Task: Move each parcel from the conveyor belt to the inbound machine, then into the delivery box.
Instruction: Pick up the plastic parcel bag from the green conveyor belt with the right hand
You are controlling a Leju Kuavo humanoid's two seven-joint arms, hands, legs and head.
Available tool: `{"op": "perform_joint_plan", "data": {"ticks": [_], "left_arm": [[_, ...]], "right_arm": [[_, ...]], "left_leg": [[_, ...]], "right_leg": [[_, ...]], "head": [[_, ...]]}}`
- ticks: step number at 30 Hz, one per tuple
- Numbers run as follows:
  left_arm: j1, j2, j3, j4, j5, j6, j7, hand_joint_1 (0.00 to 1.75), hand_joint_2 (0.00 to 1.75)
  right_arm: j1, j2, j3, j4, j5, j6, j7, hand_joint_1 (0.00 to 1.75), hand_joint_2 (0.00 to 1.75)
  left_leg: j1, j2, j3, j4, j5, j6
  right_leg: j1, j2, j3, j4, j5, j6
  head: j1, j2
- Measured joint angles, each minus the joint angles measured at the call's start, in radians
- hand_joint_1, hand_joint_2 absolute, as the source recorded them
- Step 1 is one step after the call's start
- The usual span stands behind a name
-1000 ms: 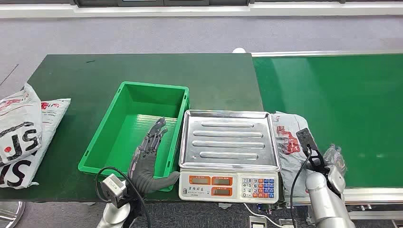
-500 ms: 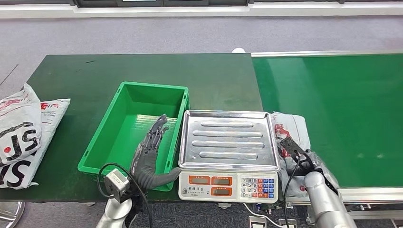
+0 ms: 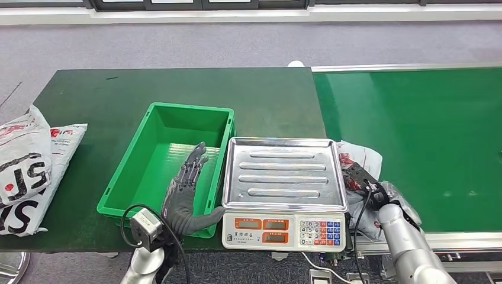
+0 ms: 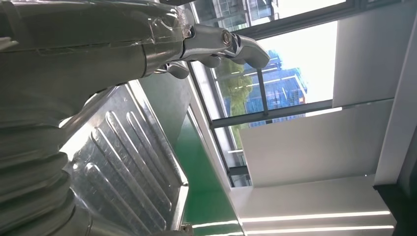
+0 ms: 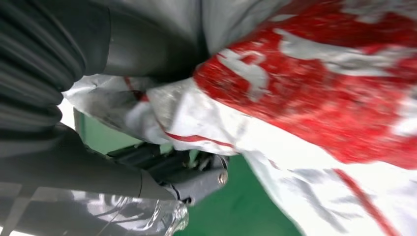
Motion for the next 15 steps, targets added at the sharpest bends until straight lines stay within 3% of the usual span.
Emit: {"op": "perform_joint_plan", "data": {"ticks": [8, 11, 15], "left_arm": [[0.045, 0.002, 0.019, -0.055, 0.000, 0.004, 0.000, 0.00, 1.75], [0.061, 0.004, 0.023, -0.071, 0.003, 0.004, -0.007, 0.00, 1.75], [0.075, 0.005, 0.023, -0.081, 0.002, -0.001, -0.025, 0.00, 1.75]], "right_arm": [[-0.014, 0.002, 0.040, -0.027, -0.053, -0.095, -0.084, 1.75, 1.75], [0.004, 0.007, 0.042, -0.089, -0.113, -0.208, -0.115, 1.75, 1.75], [0.078, 0.028, 0.011, -0.313, -0.231, -0.409, -0.199, 1.75, 1.75]], "left_leg": [[0.000, -0.001, -0.002, 0.000, 0.000, 0.000], [0.000, -0.002, -0.003, 0.000, 0.000, 0.000], [0.000, -0.006, -0.004, 0.000, 0.000, 0.000]], "right_leg": [[0.000, -0.001, -0.001, 0.000, 0.000, 0.000], [0.000, -0.001, -0.002, 0.000, 0.000, 0.000], [0.000, -0.004, -0.003, 0.000, -0.001, 0.001]], "head": [[0.000, 0.000], [0.000, 0.000], [0.000, 0.000]]}}
